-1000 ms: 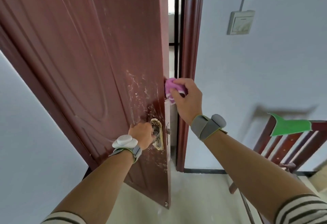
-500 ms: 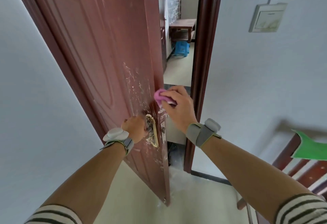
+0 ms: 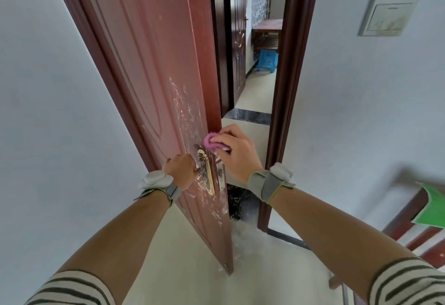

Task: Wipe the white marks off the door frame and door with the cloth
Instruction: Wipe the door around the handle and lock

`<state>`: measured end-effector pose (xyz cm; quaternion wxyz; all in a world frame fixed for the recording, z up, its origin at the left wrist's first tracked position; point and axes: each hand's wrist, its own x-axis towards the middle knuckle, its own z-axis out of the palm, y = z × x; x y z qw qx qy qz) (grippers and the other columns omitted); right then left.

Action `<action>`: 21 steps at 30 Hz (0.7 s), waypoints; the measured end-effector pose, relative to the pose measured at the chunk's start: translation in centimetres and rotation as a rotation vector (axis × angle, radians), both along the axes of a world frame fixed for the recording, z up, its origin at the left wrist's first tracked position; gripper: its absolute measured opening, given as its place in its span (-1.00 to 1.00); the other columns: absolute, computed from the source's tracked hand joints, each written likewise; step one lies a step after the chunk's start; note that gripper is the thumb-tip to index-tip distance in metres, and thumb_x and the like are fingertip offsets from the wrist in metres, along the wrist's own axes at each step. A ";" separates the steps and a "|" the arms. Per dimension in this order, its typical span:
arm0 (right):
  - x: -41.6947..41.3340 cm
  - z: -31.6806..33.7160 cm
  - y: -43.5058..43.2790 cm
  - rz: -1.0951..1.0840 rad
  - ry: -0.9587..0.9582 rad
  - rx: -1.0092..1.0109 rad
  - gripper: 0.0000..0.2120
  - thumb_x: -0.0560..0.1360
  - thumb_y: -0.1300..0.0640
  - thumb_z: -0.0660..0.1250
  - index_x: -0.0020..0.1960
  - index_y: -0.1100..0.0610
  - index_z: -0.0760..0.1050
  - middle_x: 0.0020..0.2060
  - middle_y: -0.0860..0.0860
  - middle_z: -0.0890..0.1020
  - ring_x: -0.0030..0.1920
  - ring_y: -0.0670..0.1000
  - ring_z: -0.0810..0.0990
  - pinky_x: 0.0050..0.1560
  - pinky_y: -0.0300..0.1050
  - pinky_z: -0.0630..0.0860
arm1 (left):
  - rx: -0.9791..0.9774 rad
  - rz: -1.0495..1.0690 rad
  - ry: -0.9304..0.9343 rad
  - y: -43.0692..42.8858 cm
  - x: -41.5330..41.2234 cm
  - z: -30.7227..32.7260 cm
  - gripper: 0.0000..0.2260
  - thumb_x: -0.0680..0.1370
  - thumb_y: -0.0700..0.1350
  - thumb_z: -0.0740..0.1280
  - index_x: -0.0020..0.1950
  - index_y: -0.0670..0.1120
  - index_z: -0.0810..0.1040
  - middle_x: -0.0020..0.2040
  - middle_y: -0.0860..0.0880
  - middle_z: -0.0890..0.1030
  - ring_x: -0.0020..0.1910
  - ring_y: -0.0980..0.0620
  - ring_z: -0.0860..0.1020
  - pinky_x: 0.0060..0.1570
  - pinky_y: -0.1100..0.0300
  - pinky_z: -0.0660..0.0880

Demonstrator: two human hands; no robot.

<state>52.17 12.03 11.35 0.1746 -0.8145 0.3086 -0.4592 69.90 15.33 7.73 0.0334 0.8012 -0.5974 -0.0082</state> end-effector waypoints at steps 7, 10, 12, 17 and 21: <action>-2.2 -4.5 -2.5 -0.156 0.357 0.225 -0.83 0.48 0.15 0.31 -0.15 -0.04 0.65 -0.11 -0.02 0.48 -0.06 0.05 0.50 -0.05 -0.02 0.53 | -0.038 -0.004 -0.012 1.0 0.0 -0.2 -0.77 0.60 0.04 0.30 0.00 -0.03 0.71 0.09 -0.01 0.64 0.13 -0.08 0.57 0.22 0.02 0.44; -2.5 -3.7 -1.7 -0.141 0.234 0.129 -0.88 0.49 0.20 0.36 -0.08 0.04 0.66 -0.10 -0.01 0.49 -0.13 0.03 0.51 -0.10 -0.12 0.51 | -0.046 0.009 0.012 1.2 0.3 -0.4 -0.78 0.59 0.03 0.30 0.02 -0.03 0.70 0.10 -0.03 0.64 0.13 -0.07 0.57 0.22 0.02 0.46; -1.6 -3.0 -0.3 -0.051 0.164 0.062 -0.91 0.49 0.20 0.39 -0.04 0.11 0.66 -0.07 0.00 0.51 -0.14 -0.01 0.52 -0.08 -0.21 0.51 | -0.054 0.013 0.039 1.2 0.5 -0.5 -0.78 0.60 0.04 0.31 0.05 -0.04 0.70 0.11 -0.03 0.63 0.14 -0.08 0.57 0.22 0.02 0.46; -0.2 -5.8 0.3 0.013 0.258 0.010 -0.92 0.46 0.23 0.41 -0.09 0.10 0.66 -0.05 0.01 0.52 -0.06 0.03 0.50 -0.08 -0.05 0.54 | -0.074 0.004 0.024 1.5 0.4 -0.3 -0.77 0.60 0.05 0.32 0.05 -0.02 0.71 0.11 -0.03 0.64 0.16 -0.09 0.55 0.22 0.02 0.44; -1.0 -6.7 -1.2 -0.115 0.388 0.219 -0.84 0.51 0.20 0.33 -0.13 0.00 0.65 -0.05 -0.01 0.50 -0.03 0.08 0.53 -0.07 -0.09 0.46 | -0.081 0.033 0.010 1.5 0.5 -0.8 -0.80 0.59 0.04 0.32 0.08 0.01 0.69 0.13 -0.04 0.62 0.16 -0.08 0.56 0.21 0.04 0.42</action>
